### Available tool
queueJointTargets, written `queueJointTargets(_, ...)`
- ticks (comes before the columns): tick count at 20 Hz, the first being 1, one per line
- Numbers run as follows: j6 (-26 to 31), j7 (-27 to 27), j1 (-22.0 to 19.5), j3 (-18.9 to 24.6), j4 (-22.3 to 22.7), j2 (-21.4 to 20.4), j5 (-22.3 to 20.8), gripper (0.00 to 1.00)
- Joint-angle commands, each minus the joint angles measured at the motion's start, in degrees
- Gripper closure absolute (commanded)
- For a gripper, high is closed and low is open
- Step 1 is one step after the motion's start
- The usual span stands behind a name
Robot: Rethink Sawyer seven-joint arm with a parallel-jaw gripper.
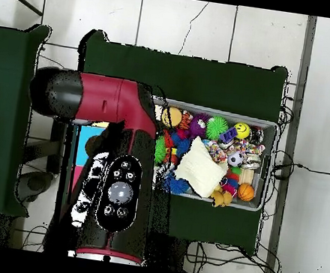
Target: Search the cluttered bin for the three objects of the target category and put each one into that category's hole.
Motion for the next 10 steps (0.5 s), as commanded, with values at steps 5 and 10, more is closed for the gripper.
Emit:
queueJointTargets(5,1.6,2.72,-4.13,3.41,3.87,1.14,-0.99,0.0)
queueJointTargets(10,4.55,-6.96,-9.7,4.5,2.42,0.59,-4.6,0.0)
